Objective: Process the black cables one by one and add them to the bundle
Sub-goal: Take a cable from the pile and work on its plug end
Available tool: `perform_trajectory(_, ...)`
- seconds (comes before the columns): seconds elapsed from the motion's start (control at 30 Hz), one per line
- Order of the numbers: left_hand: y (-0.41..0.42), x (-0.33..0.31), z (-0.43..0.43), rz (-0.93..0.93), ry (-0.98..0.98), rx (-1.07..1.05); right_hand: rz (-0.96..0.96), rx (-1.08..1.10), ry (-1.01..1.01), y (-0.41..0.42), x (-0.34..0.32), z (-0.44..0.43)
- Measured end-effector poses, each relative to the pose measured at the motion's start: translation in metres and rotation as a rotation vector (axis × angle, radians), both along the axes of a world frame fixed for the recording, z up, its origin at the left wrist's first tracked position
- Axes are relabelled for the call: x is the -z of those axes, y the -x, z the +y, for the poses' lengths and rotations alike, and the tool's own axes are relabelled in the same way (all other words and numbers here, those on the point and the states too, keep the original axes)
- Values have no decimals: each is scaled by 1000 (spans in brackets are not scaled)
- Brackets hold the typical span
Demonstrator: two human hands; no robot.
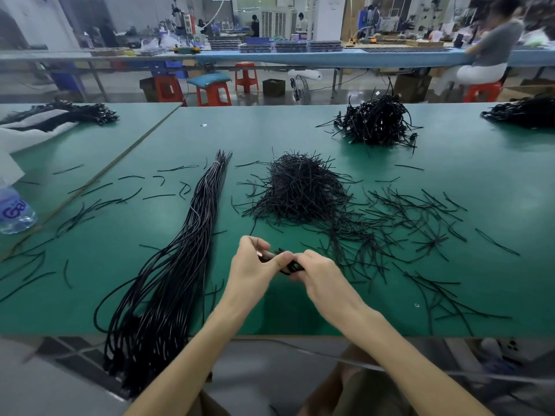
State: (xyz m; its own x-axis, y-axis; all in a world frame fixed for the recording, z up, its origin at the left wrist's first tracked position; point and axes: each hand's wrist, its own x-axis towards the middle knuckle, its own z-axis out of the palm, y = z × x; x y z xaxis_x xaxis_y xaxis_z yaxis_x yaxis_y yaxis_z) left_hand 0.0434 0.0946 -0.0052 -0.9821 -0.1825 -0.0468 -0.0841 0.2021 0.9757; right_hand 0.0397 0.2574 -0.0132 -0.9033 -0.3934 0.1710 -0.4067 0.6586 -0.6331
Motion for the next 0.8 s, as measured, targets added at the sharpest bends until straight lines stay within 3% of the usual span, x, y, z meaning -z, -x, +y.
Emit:
perform_trajectory(0.2, 9, 1, -10, -35, 350, 318, 62, -43, -234, 1, 5, 10)
perform_trajectory(0.33, 15, -6, -7, 60, 841, 504, 113, -47, -313, 1, 2, 12)
perform_trajectory(0.43, 18, -5, 0, -26, 978, 647, 169, -44, -334, 0, 3, 12)
perform_trajectory(0.5, 23, -4, 2, -16, 982, 665, 247, -19, -309, 0, 5, 14)
perform_trajectory(0.6, 27, -3, 1, -44, 756, 653, 297, 24, -222, 1, 9, 17)
perform_trajectory(0.67, 26, 4, 0, -37, 777, 647, 371, 51, -218, 1, 13, 17)
perform_trajectory(0.73, 25, 15, -1, 27, 844, 545, 514, 126, -334, 2, 15, 12)
perform_trajectory(0.8, 28, 20, -3, 81, 769, 359, 601, 224, -413, 3, 15, 9)
